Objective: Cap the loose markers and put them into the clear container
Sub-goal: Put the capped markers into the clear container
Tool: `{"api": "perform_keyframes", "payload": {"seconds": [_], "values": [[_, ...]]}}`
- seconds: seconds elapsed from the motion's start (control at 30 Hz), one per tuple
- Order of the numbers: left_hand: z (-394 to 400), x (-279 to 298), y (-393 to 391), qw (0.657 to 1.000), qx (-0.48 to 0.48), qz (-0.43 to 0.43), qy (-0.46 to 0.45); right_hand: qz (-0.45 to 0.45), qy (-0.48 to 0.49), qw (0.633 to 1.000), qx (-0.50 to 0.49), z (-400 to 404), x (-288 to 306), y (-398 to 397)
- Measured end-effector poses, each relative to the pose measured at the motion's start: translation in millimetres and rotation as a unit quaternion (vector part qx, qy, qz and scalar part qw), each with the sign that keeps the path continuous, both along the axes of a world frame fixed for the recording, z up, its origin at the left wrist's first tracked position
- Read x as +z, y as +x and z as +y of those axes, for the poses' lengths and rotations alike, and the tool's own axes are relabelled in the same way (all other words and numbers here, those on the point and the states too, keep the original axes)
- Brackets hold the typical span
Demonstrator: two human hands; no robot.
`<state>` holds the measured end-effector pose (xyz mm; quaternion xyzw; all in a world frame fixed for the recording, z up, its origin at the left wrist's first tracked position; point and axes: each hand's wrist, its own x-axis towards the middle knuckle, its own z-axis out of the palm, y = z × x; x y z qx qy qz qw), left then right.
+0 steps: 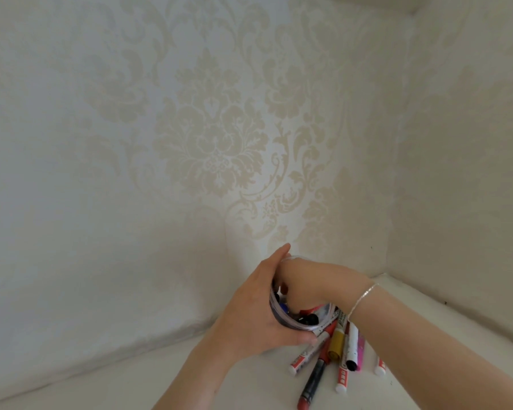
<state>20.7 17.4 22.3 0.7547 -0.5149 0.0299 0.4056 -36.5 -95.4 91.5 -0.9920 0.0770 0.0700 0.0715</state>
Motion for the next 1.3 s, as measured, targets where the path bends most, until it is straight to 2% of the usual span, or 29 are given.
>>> {"api": "perform_keyframes", "payload": {"seconds": [0.2,0.3,0.43,0.67,0.77,0.93,1.03,1.2,1.3], "values": [[3,2,5,0.999,0.004,0.038,-0.014,-0.051,0.073,0.996,0.028,-6,9,-5],[3,1,5,0.999,-0.003,0.033,-0.014,-0.041,0.064,0.996,0.044,-8,3,-2],[3,0,4,0.999,-0.009,0.025,-0.018,-0.080,0.051,0.995,0.015,-6,-9,8],[3,3,3,1.000,-0.012,0.018,-0.010,0.030,0.144,0.989,0.003,-3,3,2],[2,4,4,1.000,-0.012,0.014,-0.012,0.074,0.101,0.992,0.001,1,7,-1],[4,3,9,0.999,-0.008,0.027,-0.027,0.013,0.036,0.999,-0.019,11,8,4],[4,2,8,0.999,-0.008,0.022,-0.023,0.022,0.011,0.999,-0.027,14,7,5],[3,3,5,1.000,-0.008,0.018,-0.009,0.033,0.002,0.999,-0.041,11,10,0],[3,2,3,1.000,-0.006,0.017,-0.004,0.008,0.047,0.998,-0.042,7,12,-1]]}}
